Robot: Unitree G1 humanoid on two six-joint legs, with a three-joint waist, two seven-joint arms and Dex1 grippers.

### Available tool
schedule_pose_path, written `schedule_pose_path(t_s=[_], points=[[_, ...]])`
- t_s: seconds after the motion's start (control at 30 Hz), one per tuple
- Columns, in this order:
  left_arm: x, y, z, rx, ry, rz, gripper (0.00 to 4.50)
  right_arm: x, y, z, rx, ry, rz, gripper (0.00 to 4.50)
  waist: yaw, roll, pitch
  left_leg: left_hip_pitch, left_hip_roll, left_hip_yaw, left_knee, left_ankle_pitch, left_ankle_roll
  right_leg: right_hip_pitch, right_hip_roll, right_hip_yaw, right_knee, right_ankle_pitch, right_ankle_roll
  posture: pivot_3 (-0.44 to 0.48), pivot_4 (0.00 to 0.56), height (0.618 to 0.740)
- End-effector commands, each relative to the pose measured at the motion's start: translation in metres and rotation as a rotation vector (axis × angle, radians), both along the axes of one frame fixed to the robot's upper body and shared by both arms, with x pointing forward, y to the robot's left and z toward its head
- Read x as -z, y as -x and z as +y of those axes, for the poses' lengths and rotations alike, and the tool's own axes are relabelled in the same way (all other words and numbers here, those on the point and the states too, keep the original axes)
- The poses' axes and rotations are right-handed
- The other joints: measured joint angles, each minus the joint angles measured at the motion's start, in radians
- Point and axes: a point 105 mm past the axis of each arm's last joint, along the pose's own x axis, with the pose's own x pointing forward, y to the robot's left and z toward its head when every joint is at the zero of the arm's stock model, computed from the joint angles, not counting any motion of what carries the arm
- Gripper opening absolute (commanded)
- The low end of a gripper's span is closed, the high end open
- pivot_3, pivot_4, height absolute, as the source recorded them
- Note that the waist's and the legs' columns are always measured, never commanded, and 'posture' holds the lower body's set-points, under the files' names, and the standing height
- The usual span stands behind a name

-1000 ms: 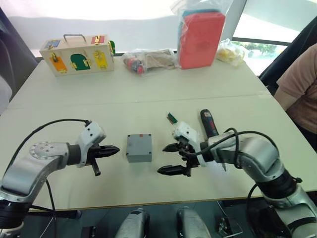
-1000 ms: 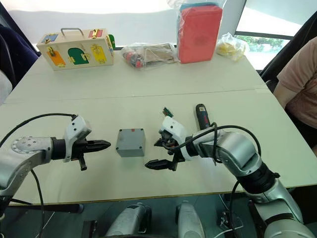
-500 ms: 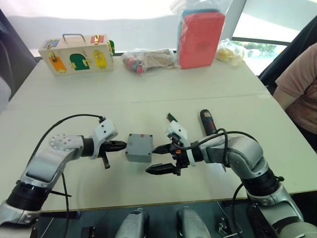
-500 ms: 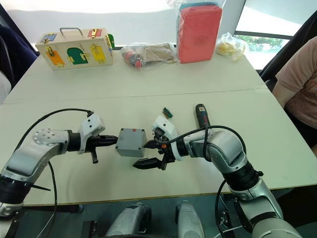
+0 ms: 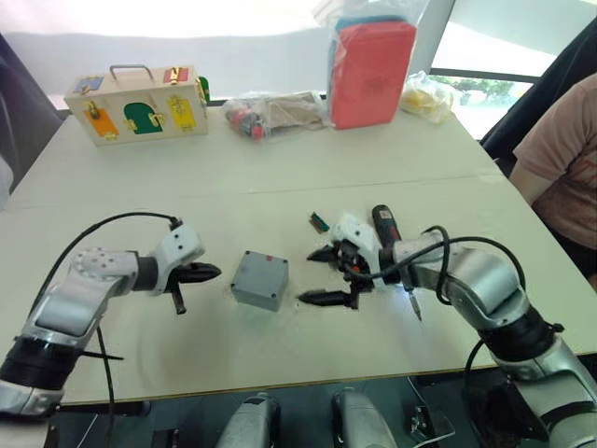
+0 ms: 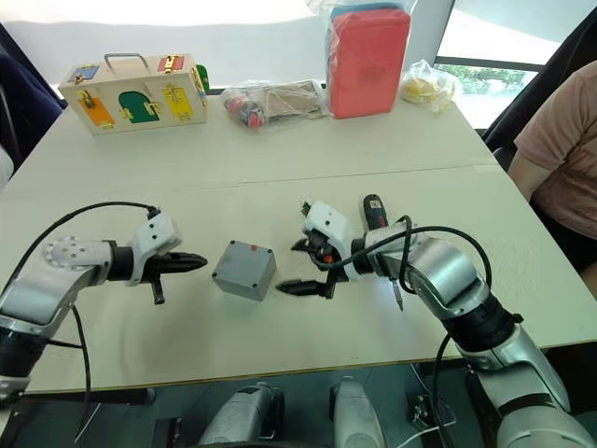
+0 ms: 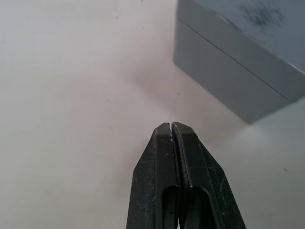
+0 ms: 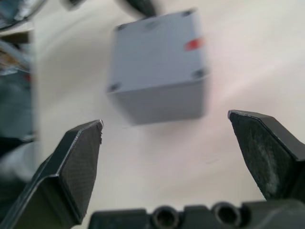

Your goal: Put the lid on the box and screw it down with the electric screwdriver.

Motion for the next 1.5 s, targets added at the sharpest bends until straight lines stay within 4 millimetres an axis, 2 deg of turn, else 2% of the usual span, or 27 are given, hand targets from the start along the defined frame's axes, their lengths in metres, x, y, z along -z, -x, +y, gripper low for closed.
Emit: schedule_pose_path(t_s=[0.03, 0.13, 0.23, 0.47, 0.83, 1.03, 1.5], points=[[-0.014, 0.023, -0.012, 0.042, 0.033, 0.015, 0.0, 0.005, -0.001, 0.006, -0.108, 0.027, -0.07, 4.44, 0.006, 0.0, 0.0, 0.0, 0.0, 0.0, 0.0, 0.0, 0.0, 0.0, 0.0, 0.0, 0.0, 0.0, 0.0, 0.0, 0.15, 0.74], [-0.013, 0.034, -0.019, 0.038, 0.059, 0.047, 0.0, 0.01, -0.002, 0.008, -0.162, 0.046, -0.078, 4.44, 0.008, 0.0, 0.0, 0.0, 0.0, 0.0, 0.001, 0.0, 0.001, 0.002, -0.001, 0.0, 0.0, 0.0, 0.0, 0.0, 0.15, 0.74], [-0.008, 0.042, -0.036, 0.047, 0.1, 0.062, 0.0, 0.014, 0.001, 0.015, -0.249, 0.054, -0.065, 4.44, 0.007, 0.0, 0.0, 0.001, 0.0, -0.001, 0.001, -0.002, 0.003, 0.002, 0.0, 0.0, 0.0, 0.0, 0.0, 0.0, 0.15, 0.74], [-0.002, 0.036, -0.045, 0.033, 0.105, 0.046, 0.0, 0.02, 0.011, 0.022, -0.331, 0.046, -0.023, 4.44, 0.006, 0.0, 0.0, 0.001, 0.0, -0.001, 0.0, 0.001, -0.001, 0.002, 0.0, -0.001, 0.0, 0.0, 0.0, 0.0, 0.15, 0.74], [-0.01, 0.009, -0.036, 0.009, 0.088, -0.042, 0.0, 0.022, 0.032, 0.022, -0.332, 0.006, 0.051, 4.44, 0.008, 0.0, 0.0, 0.001, 0.0, -0.001, 0.0, 0.001, -0.002, 0.002, 0.0, -0.001, 0.0, 0.0, 0.0, 0.0, 0.15, 0.74], [-0.011, 0.004, -0.036, 0.015, 0.087, -0.059, 0.0, 0.025, 0.041, 0.025, -0.325, -0.002, 0.067, 4.44, 0.007, 0.0, 0.0, 0.001, 0.0, -0.001, 0.0, 0.001, -0.002, 0.002, 0.0, -0.001, 0.0, 0.0, 0.0, 0.0, 0.15, 0.74], [-0.011, 0.0, -0.038, 0.014, 0.091, -0.086, 0.0, 0.024, 0.038, 0.026, -0.314, 0.003, 0.055, 4.44, 0.007, 0.0, 0.0, 0.001, 0.0, -0.001, 0.001, 0.001, -0.002, 0.002, 0.0, -0.001, 0.0, 0.0, 0.0, 0.0, 0.15, 0.74]])
